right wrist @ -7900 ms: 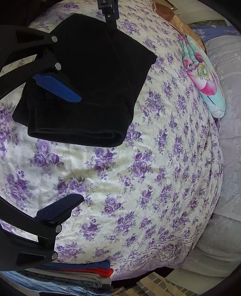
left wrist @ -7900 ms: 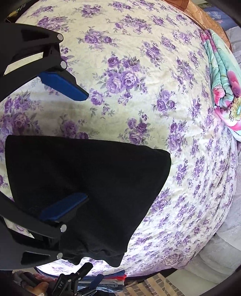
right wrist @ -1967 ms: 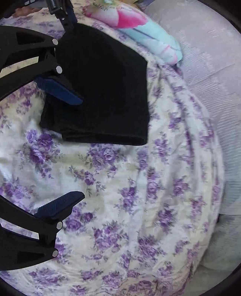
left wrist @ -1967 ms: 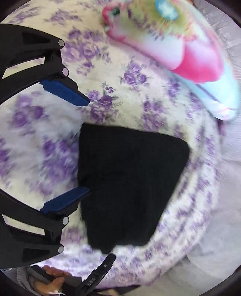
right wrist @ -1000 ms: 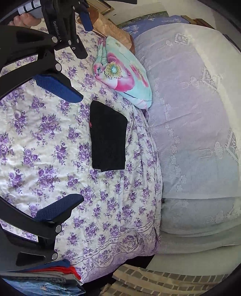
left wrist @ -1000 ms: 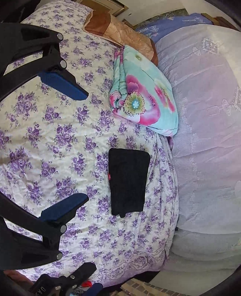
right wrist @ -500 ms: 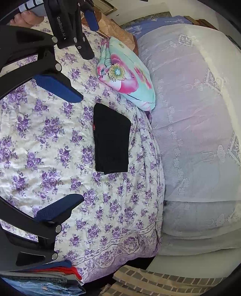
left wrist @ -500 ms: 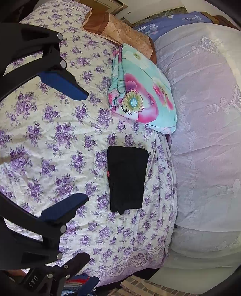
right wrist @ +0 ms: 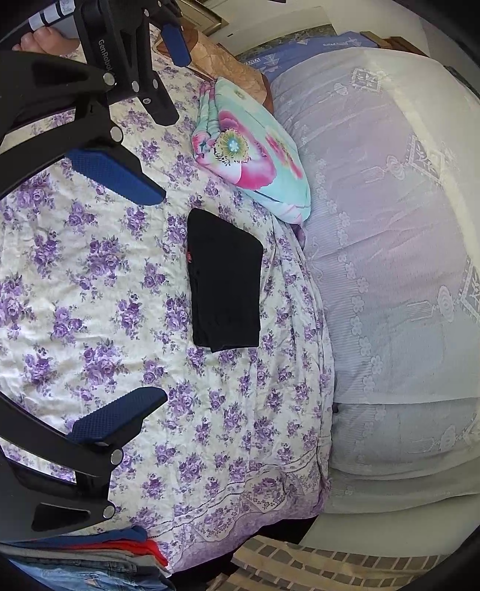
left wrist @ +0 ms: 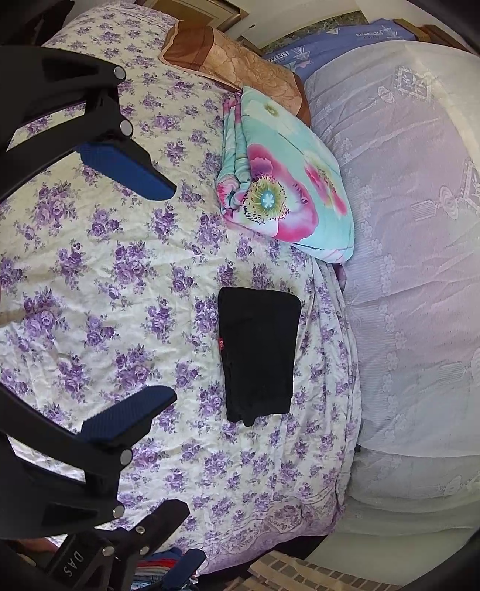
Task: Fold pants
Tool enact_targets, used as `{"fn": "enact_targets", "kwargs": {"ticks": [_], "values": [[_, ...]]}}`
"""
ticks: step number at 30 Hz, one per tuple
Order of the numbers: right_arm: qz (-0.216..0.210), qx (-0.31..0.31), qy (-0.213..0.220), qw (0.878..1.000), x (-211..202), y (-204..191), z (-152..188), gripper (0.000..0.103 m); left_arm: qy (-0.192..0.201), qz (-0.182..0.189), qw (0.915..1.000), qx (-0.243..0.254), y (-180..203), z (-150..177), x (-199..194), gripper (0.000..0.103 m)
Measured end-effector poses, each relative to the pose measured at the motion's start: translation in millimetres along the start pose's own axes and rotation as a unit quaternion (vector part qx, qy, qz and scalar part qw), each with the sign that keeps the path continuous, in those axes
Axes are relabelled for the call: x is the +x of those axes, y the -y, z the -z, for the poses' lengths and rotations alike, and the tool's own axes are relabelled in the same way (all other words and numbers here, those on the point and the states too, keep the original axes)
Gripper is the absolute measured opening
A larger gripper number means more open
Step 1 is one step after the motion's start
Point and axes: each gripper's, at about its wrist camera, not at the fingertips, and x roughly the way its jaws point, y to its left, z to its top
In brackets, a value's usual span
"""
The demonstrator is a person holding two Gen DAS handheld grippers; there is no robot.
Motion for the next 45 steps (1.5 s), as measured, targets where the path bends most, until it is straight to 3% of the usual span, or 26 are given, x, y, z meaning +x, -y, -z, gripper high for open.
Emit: {"fn": "enact_targets", "kwargs": {"ticks": [45], "values": [[-0.002, 0.006, 0.002, 1.0, -4.0, -3.3, -4.7, 0.099, 0.0, 0.006, 1.0, -0.007, 3.3, -1.5, -5.6, 0.098]]}}
